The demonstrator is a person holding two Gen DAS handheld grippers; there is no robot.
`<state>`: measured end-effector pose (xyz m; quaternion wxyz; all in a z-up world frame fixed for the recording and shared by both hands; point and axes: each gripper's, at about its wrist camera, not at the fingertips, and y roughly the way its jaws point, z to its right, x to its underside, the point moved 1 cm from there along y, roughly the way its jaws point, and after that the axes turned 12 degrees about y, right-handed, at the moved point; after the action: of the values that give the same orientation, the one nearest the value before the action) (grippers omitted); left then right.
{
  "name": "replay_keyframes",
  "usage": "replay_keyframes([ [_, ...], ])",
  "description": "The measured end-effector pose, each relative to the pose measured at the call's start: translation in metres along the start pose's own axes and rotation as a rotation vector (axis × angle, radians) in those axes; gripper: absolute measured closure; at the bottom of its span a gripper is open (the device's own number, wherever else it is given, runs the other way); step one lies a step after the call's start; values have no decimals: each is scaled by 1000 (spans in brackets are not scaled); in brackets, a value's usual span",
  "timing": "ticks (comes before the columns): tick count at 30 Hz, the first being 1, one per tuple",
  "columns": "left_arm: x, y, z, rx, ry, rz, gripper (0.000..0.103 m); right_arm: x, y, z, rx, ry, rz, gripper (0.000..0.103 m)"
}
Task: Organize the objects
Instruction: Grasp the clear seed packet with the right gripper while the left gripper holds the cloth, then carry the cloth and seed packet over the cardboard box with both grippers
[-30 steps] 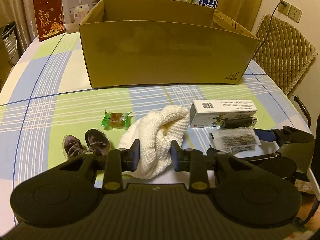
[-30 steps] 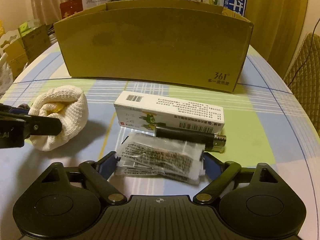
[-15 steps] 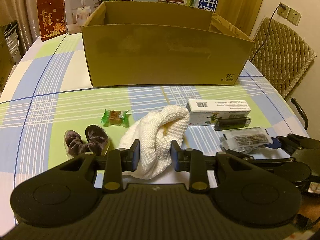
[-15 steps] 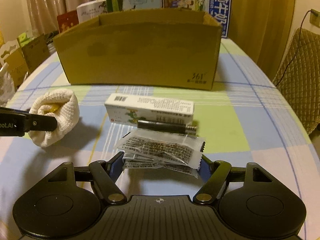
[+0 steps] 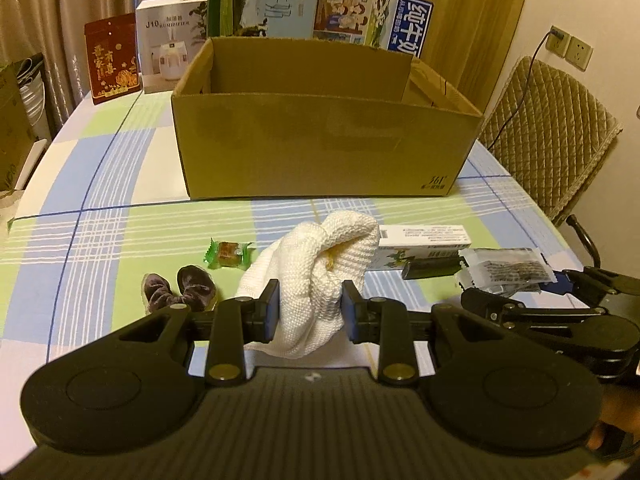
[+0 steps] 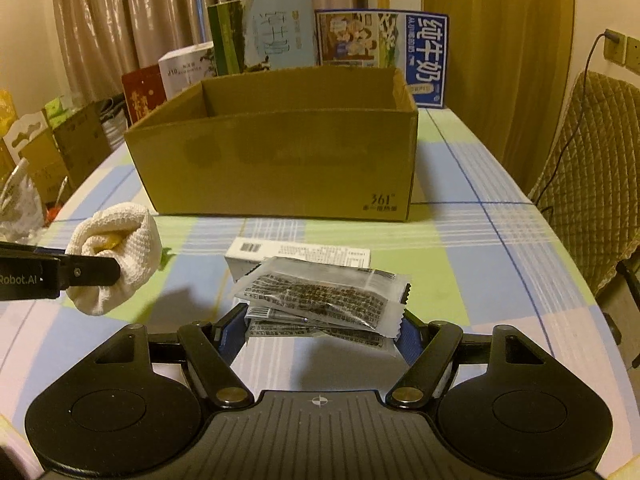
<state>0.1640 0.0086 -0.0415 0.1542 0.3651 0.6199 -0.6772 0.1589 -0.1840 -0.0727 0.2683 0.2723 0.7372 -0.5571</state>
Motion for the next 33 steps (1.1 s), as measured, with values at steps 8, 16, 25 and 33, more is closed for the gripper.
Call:
replay_keyframes([
  [8,-2,-20,7,-7,2,18,76,-6,-18,2,-11,14,25,32],
  [16,-4,-34,14,-21,11,25,76,-7,-30,6,-18,22,33,32],
  [25,-6,-43,20,-19,13,38,76,-9,-39,11,-12,28,43,32],
  [33,-11,-48,22,-18,14,49,76,-10,-41,12,-13,25,45,32],
])
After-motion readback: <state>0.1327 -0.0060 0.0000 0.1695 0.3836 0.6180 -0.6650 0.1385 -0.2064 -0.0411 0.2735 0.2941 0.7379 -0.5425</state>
